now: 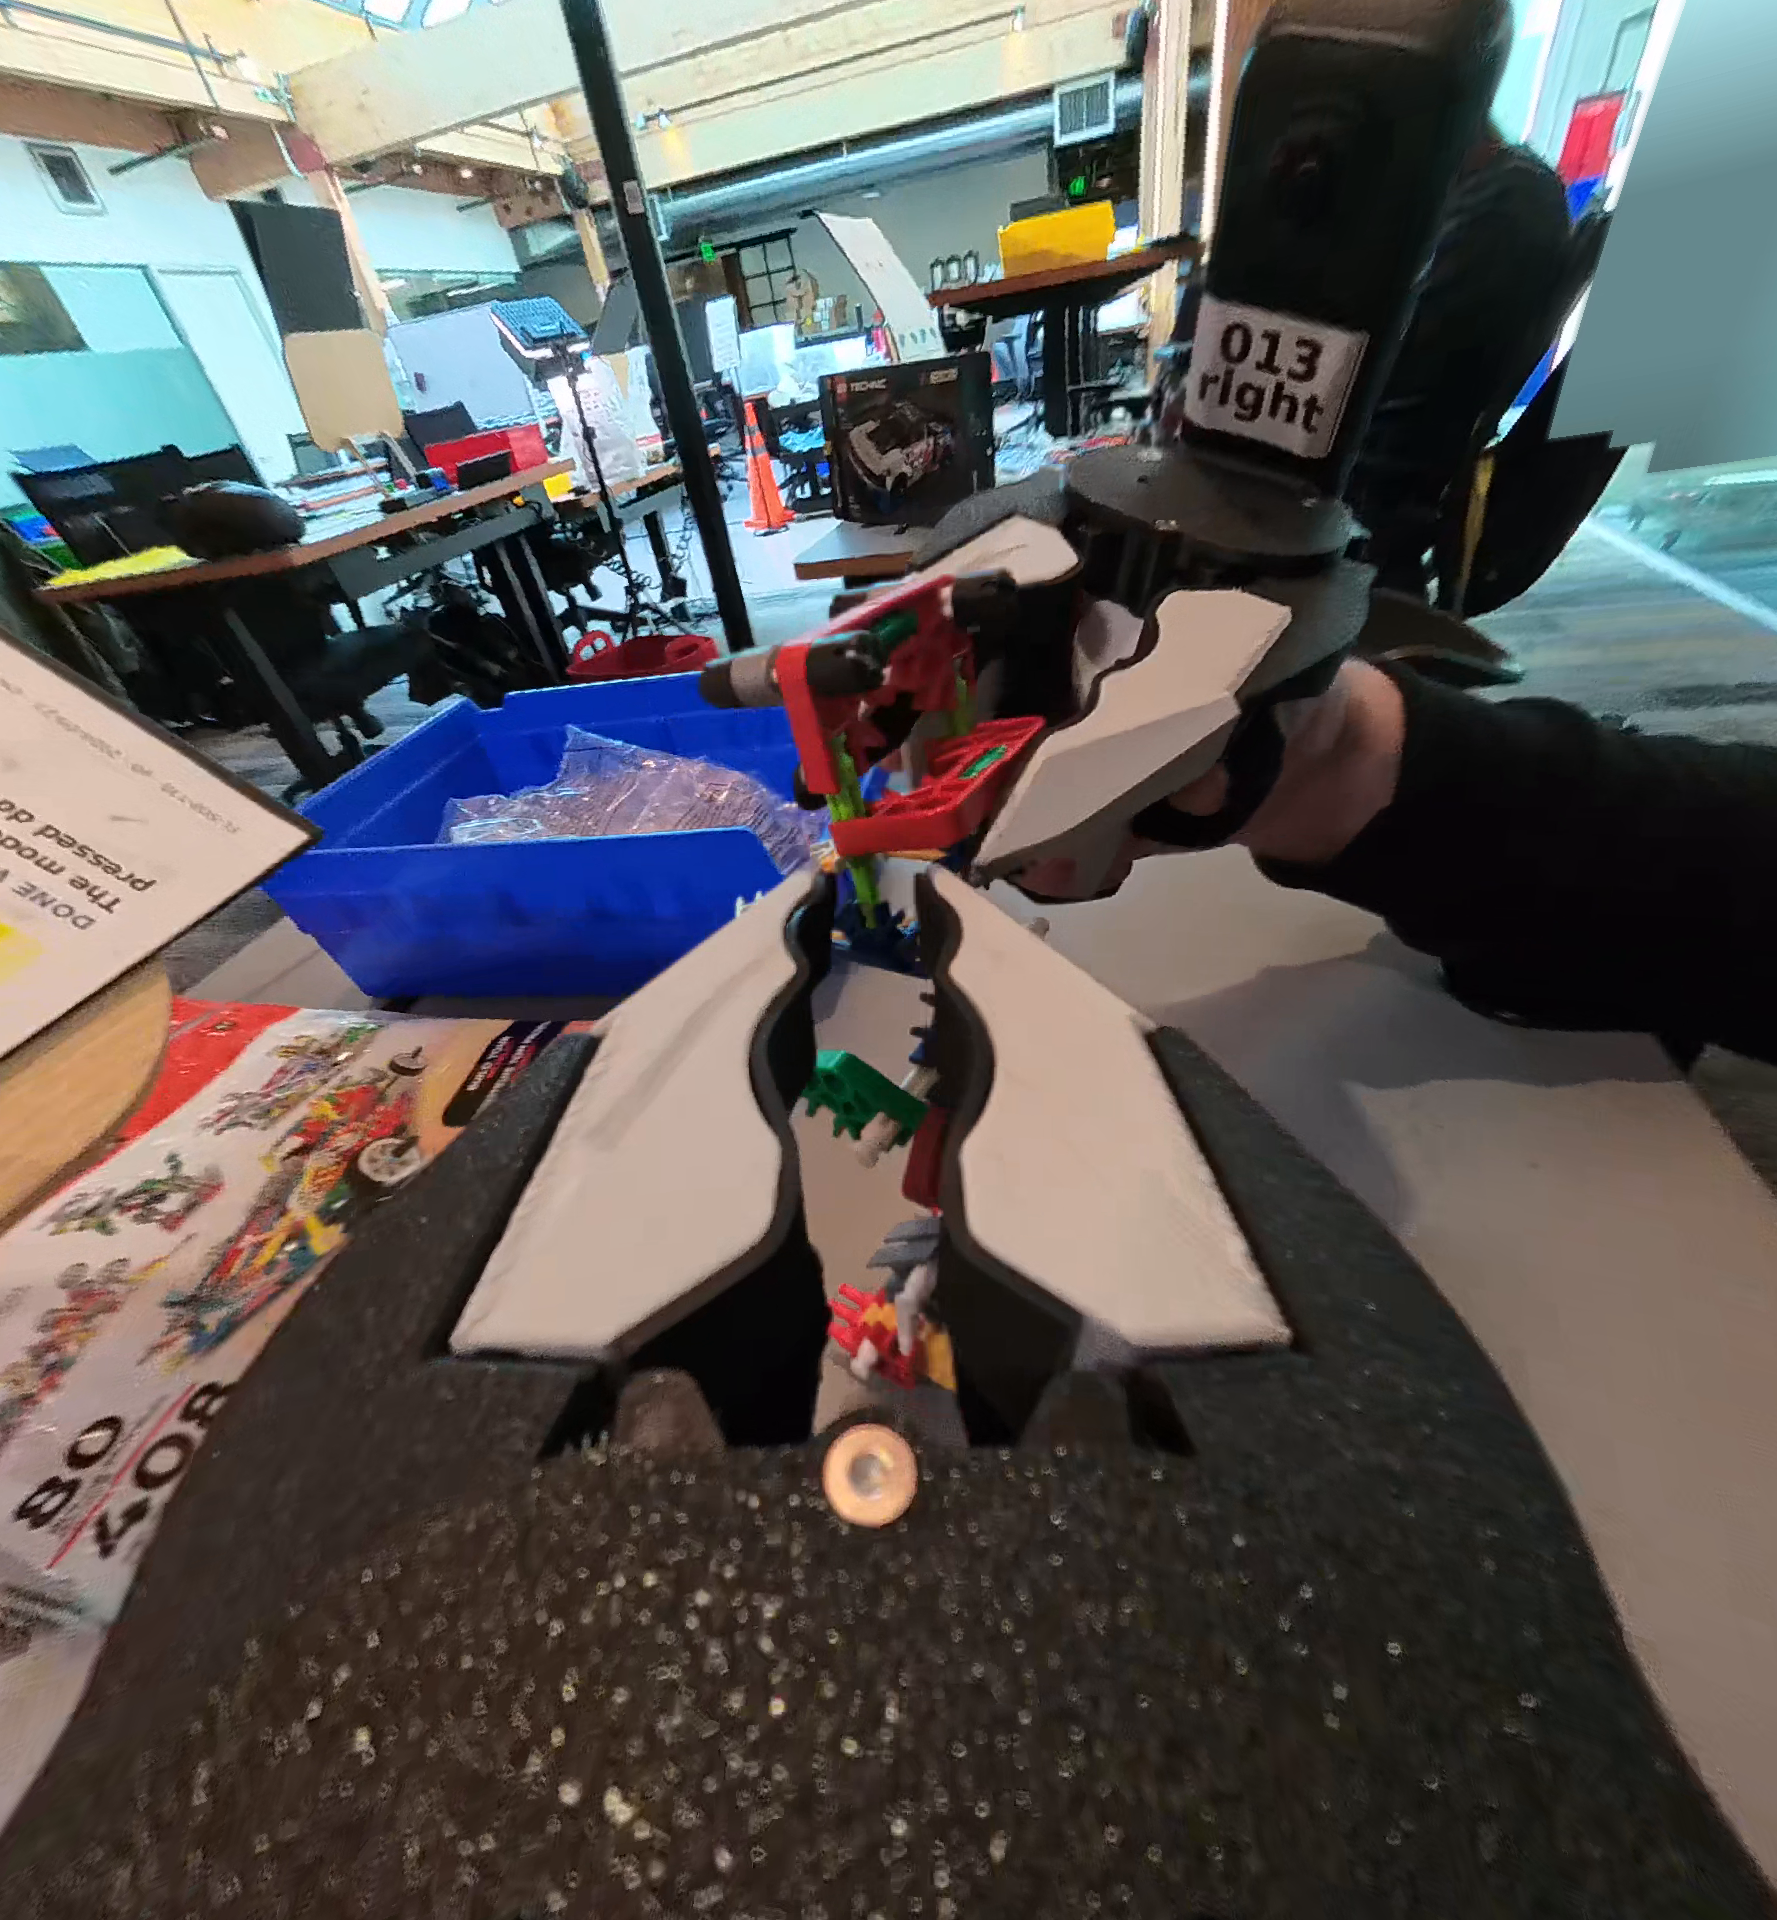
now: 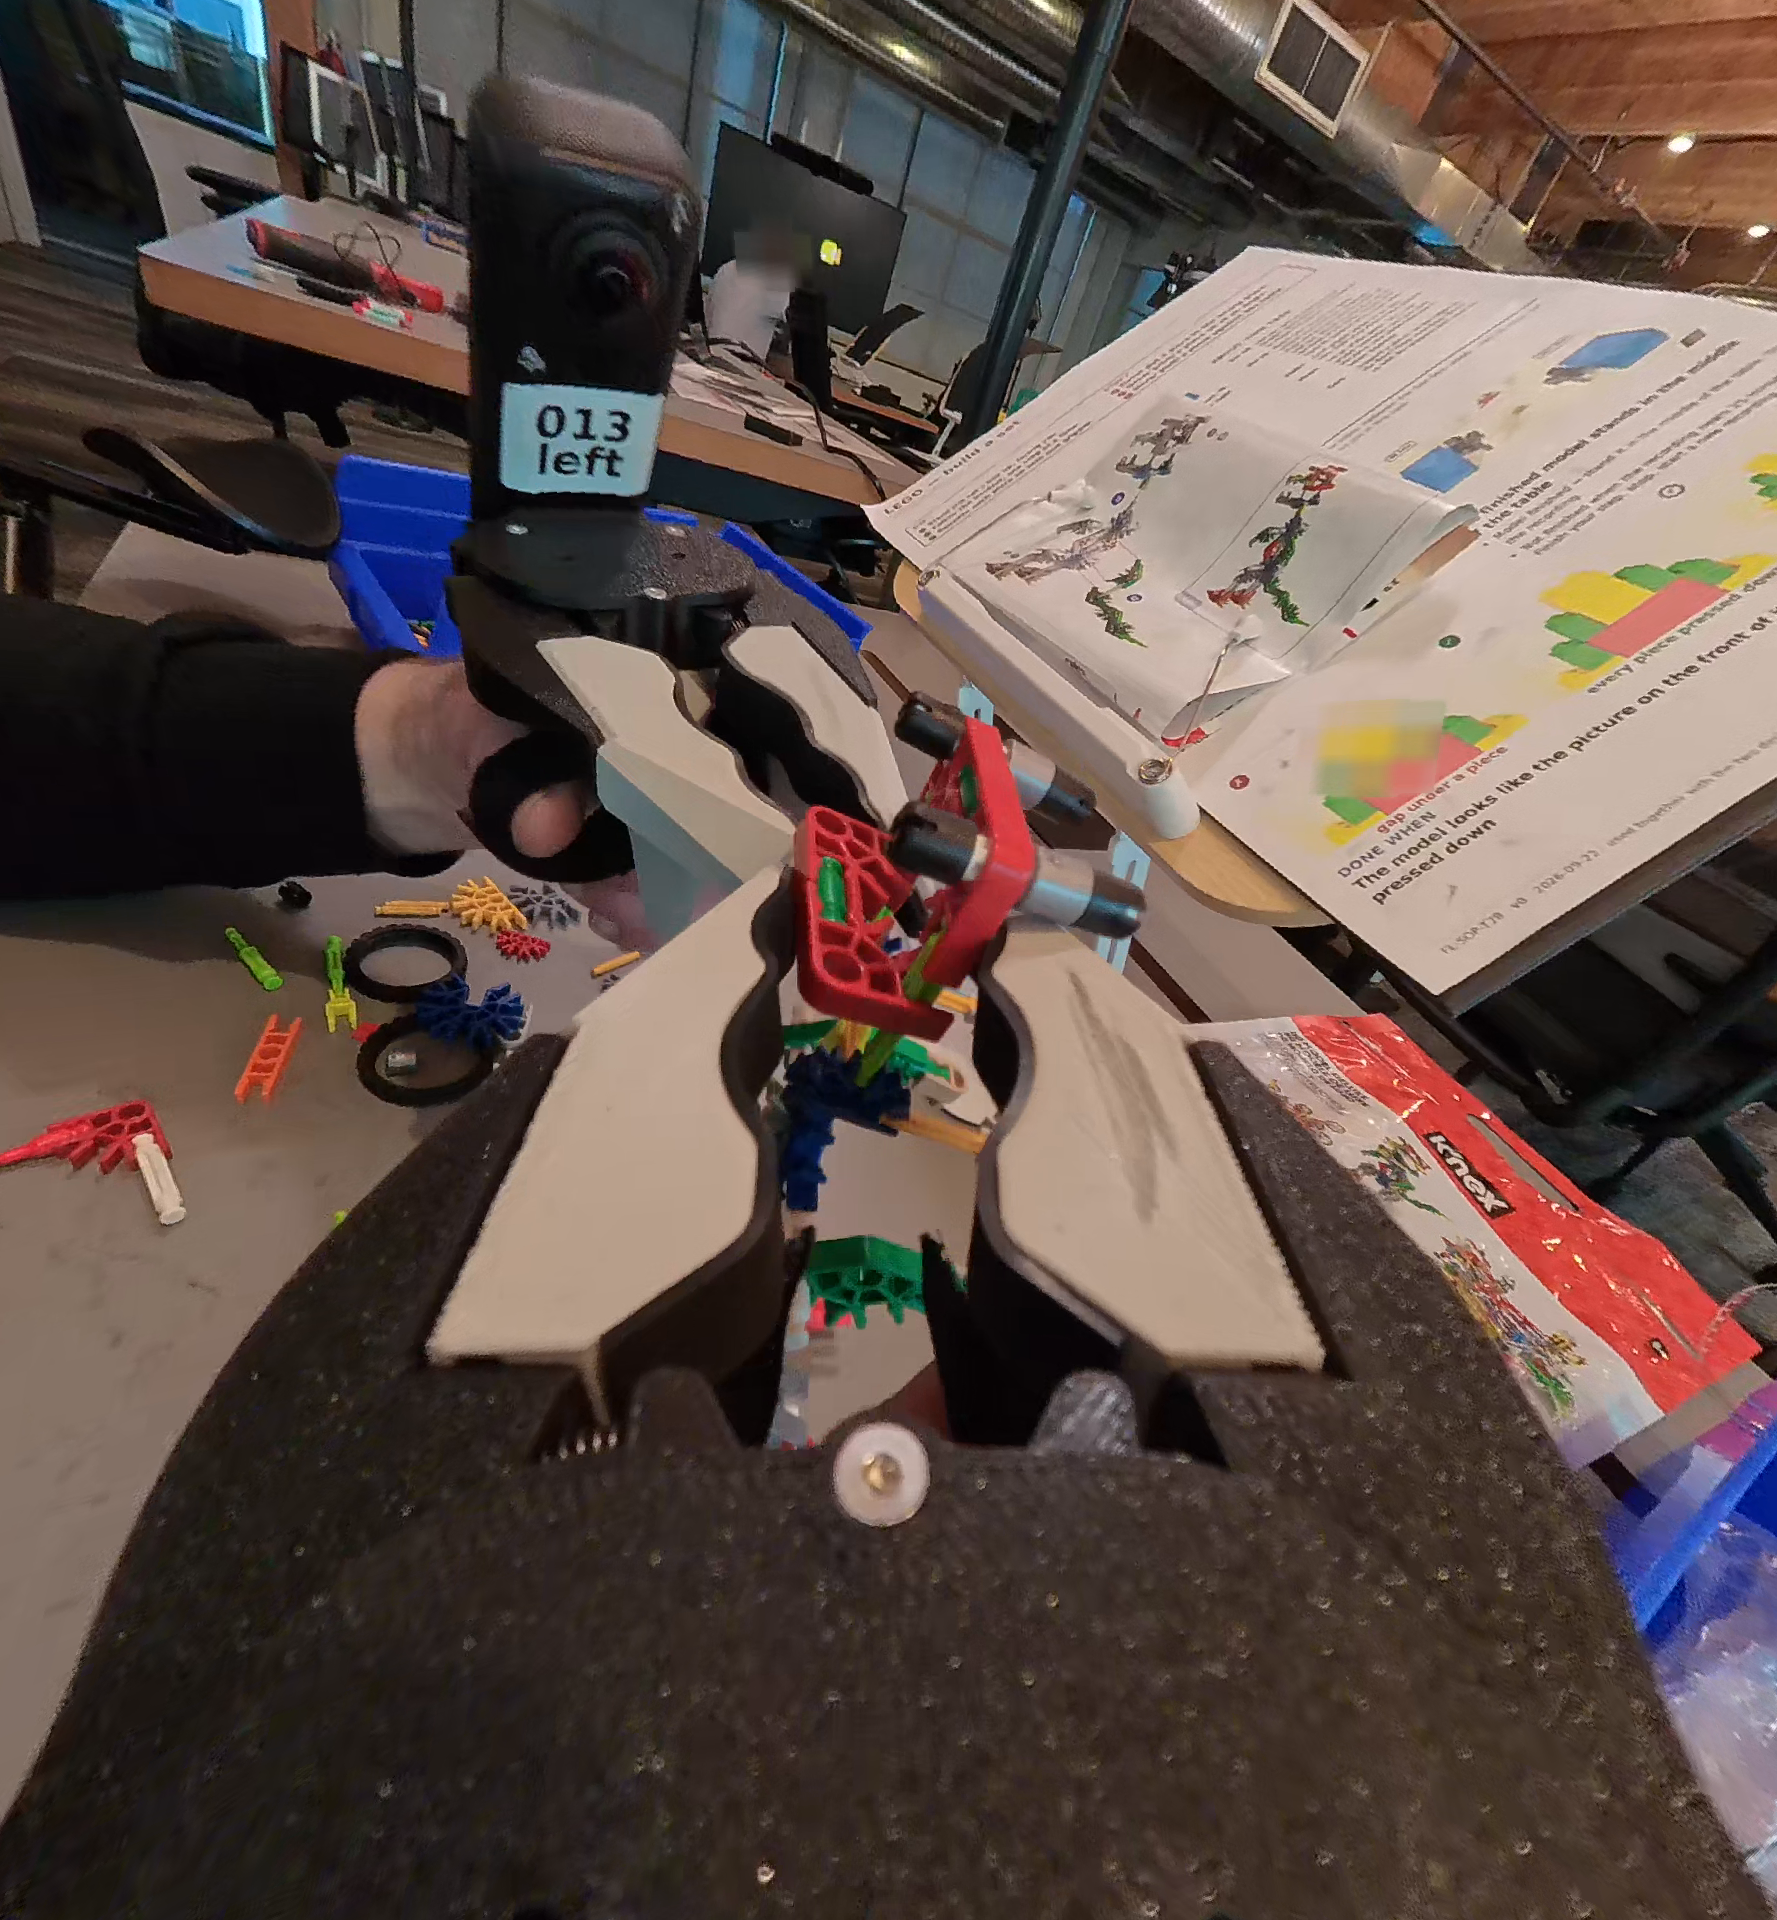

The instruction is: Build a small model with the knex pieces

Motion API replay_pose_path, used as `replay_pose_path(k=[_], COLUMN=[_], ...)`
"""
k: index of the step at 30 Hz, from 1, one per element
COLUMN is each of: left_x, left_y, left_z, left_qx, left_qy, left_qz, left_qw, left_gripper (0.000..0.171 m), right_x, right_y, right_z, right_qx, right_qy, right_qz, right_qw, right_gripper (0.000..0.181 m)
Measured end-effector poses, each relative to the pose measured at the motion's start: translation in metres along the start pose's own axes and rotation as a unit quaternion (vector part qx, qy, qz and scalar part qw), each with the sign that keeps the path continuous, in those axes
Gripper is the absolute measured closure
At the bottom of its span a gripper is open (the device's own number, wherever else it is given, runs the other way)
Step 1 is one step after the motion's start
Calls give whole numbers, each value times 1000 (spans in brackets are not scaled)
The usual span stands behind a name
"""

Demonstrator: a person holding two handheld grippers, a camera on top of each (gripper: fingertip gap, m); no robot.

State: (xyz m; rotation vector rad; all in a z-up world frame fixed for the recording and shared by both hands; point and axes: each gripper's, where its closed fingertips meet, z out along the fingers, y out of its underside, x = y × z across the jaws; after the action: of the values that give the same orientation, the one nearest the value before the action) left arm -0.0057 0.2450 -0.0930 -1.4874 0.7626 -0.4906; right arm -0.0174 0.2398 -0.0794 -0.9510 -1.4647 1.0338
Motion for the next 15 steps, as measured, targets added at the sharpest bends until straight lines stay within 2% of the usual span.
replay_pose_path(k=[5, 7, 15], left_x=[7, 4, 3], left_y=[-5, -1, -5], left_z=[-7, -3, -1], left_qx=[23, 5, 43], left_qy=[54, 39, 66], left_qz=[-65, -55, -135], left_qw=[996, 998, 988], left_gripper=[142, 139, 144], right_x=[3, 3, 7], right_y=[1, 5, 4], right_z=[-4, -2, -5], right_qx=[3, -5, 6], right_qy=[-2, 2, 4], right_qz=[14, 12, 22], right_qw=[1000, 1000, 1000], right_gripper=[154, 155, 155])
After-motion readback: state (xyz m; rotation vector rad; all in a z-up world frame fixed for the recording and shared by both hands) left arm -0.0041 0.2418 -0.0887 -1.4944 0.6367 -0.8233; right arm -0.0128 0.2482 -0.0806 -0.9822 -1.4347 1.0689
